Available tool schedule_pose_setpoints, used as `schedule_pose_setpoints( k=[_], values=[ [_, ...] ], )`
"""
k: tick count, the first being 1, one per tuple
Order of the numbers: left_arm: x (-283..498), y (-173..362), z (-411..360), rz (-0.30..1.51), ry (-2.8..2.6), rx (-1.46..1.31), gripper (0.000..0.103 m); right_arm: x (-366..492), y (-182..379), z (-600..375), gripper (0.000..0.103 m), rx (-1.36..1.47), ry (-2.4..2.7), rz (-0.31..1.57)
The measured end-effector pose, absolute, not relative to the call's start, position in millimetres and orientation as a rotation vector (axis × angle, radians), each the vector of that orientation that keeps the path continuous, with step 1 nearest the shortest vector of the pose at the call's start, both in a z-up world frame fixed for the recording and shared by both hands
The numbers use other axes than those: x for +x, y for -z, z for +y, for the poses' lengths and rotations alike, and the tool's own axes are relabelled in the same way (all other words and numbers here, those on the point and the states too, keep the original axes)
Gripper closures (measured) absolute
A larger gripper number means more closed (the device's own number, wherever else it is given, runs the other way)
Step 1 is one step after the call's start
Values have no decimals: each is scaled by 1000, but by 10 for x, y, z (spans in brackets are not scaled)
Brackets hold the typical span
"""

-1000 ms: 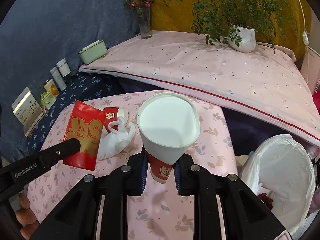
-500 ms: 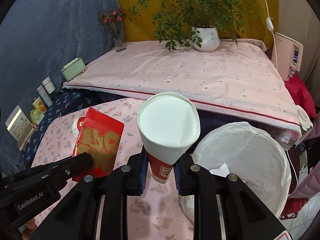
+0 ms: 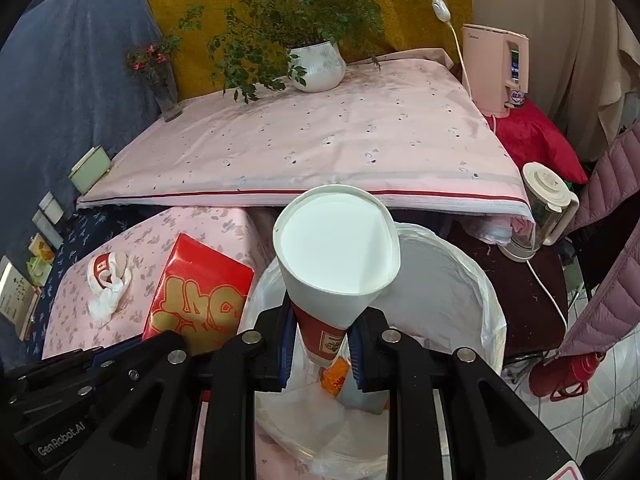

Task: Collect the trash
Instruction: 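Carry red box and cup over the bin and release both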

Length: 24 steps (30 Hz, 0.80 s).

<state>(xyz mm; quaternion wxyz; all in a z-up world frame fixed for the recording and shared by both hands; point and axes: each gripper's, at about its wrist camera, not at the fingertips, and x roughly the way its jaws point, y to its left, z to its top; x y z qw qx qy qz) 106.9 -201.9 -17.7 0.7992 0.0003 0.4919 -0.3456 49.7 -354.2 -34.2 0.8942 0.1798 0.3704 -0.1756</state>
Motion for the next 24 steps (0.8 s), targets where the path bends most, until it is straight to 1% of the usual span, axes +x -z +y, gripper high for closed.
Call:
schedule_pose_setpoints(
  k=[2, 4, 7, 8, 9, 24],
  values=[
    [1046, 190, -2085, 1058, 751, 9, 83, 468, 355, -3595, 81, 379, 377, 768],
    [1031, 201, -2122, 1055, 749, 17, 69, 435, 357, -3640, 80, 388, 395, 758],
    [1047, 211, -2108, 1050, 728, 20, 59, 419, 347, -3687, 68, 402, 408, 745],
    [1063, 215, -2094, 1053, 722, 18, 58, 418, 344, -3692, 63, 404, 409, 741],
    [1077, 217, -2075, 1054, 716, 14, 57, 422, 342, -3693, 62, 404, 409, 739],
    [1282, 259, -1694, 1060, 625, -30, 56, 670, 325, -3368, 61, 359, 341, 757]
  ],
)
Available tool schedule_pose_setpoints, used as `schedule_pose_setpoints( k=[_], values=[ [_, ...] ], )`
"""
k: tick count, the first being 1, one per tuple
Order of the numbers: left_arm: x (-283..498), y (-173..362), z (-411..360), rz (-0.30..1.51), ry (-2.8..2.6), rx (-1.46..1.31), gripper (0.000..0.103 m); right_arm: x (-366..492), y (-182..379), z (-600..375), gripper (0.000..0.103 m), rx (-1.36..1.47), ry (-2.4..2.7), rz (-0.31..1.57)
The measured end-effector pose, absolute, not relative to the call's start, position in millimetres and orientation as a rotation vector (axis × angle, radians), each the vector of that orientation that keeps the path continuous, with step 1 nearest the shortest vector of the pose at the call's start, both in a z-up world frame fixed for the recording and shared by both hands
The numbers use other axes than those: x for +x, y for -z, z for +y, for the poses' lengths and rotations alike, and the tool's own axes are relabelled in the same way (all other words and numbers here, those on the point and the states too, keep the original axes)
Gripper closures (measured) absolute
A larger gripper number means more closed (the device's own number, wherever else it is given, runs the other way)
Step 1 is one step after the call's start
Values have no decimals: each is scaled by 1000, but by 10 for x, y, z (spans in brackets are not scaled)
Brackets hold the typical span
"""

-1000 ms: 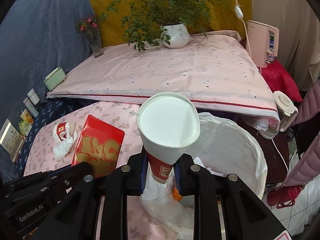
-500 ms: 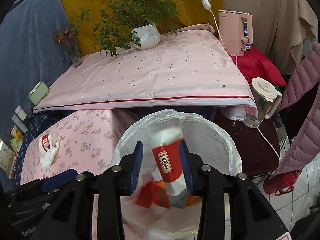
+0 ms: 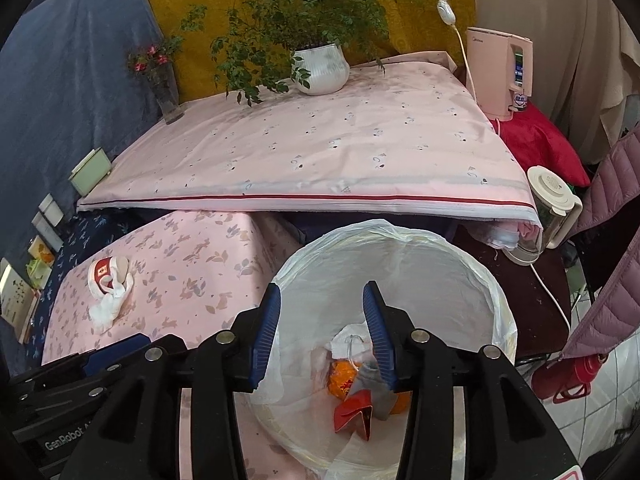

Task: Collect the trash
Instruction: 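Carry red box and cup over the bin and release both, then move both tools back over the table toward the glove and small cup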

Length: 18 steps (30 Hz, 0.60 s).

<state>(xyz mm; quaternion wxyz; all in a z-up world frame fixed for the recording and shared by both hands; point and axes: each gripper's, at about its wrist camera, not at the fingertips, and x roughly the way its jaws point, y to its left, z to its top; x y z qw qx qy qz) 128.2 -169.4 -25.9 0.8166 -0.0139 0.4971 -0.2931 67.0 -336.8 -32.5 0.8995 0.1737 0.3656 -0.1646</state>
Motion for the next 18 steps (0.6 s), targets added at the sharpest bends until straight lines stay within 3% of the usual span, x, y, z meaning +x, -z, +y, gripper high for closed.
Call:
schedule_pose_setpoints(
  k=[18],
  values=[
    [1467, 328, -1062, 1062, 510, -103, 56, 960, 326, -2793, 60, 297, 235, 785]
  ],
)
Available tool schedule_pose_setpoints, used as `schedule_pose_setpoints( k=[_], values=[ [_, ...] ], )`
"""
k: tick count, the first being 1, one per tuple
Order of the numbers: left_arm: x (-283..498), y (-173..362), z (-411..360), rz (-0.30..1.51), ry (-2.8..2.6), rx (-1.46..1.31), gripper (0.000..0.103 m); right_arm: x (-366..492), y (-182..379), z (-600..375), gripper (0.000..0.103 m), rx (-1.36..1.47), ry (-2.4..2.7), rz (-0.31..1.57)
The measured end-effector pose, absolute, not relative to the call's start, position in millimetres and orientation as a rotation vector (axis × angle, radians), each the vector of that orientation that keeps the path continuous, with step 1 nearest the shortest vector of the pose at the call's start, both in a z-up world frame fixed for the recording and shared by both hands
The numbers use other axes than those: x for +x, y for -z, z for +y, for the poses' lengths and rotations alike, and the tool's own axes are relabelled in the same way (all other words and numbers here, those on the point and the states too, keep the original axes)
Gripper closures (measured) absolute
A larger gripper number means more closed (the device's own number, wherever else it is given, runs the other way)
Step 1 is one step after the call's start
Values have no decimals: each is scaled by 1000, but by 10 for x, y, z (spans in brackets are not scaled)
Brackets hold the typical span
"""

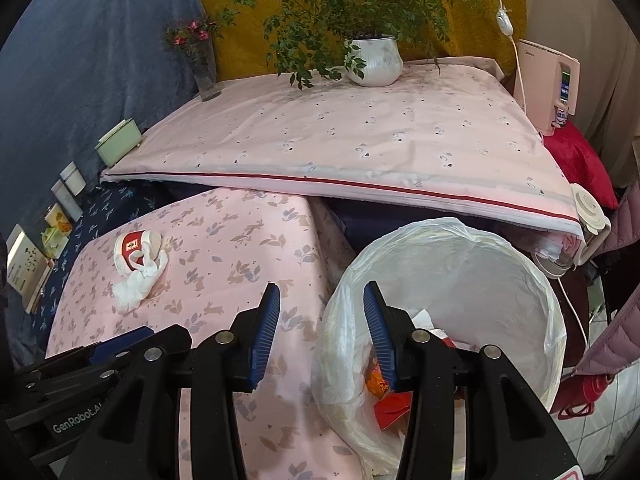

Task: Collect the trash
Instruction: 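Move both tools back over the table toward the glove and small cup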

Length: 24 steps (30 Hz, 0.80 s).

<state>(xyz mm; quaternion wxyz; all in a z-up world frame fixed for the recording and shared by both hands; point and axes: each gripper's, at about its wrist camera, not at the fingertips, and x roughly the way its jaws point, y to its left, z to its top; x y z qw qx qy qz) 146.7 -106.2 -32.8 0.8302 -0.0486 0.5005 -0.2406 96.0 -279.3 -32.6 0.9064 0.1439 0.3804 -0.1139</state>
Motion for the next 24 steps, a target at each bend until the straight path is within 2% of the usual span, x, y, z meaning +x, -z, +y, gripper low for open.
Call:
schedule_pose_setpoints(
  k=[5, 8, 12, 24],
  values=[
    [1521, 359, -858, 1063, 477, -129, 56, 1046, 328, -2615, 60, 274, 206, 796],
    [1562, 382, -708, 1062, 448, -147, 52, 1093, 329, -2506, 60, 261, 187, 801],
    [1616, 431, -498, 1068, 416, -173, 51, 1150, 327, -2353, 52, 242, 166, 801],
    [1873, 699, 384, 1099, 255, -298, 49, 1428, 428, -1809, 52, 189, 82, 845]
  ],
)
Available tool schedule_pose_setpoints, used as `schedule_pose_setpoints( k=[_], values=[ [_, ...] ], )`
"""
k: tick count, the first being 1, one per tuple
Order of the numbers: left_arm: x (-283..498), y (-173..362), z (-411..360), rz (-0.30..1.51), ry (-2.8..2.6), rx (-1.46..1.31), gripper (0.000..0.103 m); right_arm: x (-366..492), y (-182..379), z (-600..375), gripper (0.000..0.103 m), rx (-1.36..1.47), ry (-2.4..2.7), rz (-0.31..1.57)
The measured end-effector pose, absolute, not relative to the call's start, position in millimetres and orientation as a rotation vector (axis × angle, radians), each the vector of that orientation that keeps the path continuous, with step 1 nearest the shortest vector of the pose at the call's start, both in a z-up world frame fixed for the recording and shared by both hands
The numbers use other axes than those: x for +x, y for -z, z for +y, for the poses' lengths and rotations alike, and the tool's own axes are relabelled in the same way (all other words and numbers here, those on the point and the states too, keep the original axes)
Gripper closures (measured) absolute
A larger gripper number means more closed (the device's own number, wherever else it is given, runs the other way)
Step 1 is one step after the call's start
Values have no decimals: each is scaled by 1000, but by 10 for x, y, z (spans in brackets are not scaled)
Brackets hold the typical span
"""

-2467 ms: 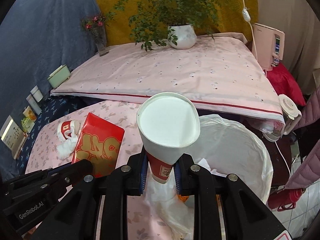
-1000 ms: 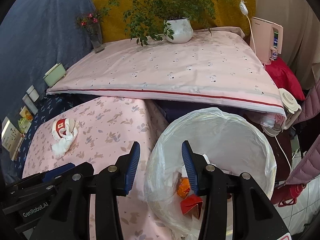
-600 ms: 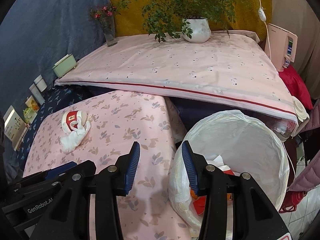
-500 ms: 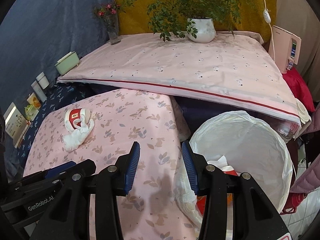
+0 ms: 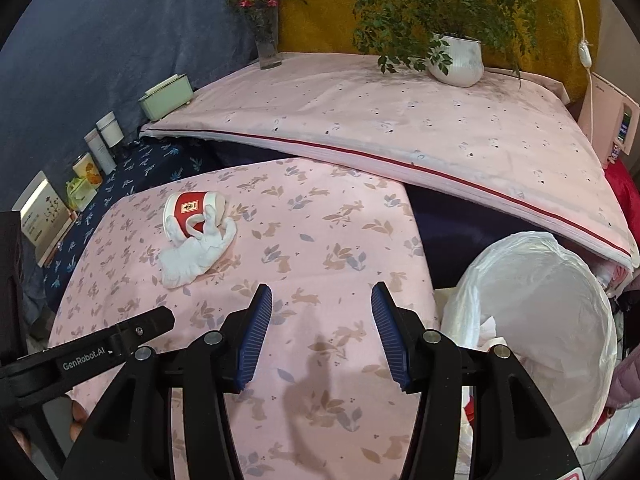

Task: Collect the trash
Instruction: 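Move both tools back over the table toward the glove and small cup, then grasp the white glove with the left tool while the right tool grasps the small red cup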

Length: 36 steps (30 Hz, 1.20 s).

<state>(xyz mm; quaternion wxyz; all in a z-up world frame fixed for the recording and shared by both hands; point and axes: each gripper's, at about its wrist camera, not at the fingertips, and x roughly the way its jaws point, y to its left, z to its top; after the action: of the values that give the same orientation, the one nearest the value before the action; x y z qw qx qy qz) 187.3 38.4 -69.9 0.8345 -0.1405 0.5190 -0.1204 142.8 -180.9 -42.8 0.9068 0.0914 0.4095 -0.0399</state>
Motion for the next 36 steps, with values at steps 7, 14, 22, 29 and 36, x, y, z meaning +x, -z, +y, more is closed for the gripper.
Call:
schedule_pose_setpoints(
  k=[7, 14, 22, 29, 36],
  values=[
    [2012, 804, 714, 1102, 186, -322, 49, 1608, 518, -1500, 52, 150, 39, 873],
    [2260, 925, 850, 1104, 146, -304, 49, 1813, 630, -1266, 52, 120, 14, 903],
    [2633, 1036, 773, 1115, 167, -276, 49, 2074, 754, -1187, 52, 114, 21, 933],
    [2872, 1194, 588, 1145, 207, -256, 49, 2247, 840, -1158, 52, 104, 35, 952],
    [2941, 1264, 544, 1153, 260, -261, 81, 2359, 902, -1099, 52, 95, 38, 967]
  ],
)
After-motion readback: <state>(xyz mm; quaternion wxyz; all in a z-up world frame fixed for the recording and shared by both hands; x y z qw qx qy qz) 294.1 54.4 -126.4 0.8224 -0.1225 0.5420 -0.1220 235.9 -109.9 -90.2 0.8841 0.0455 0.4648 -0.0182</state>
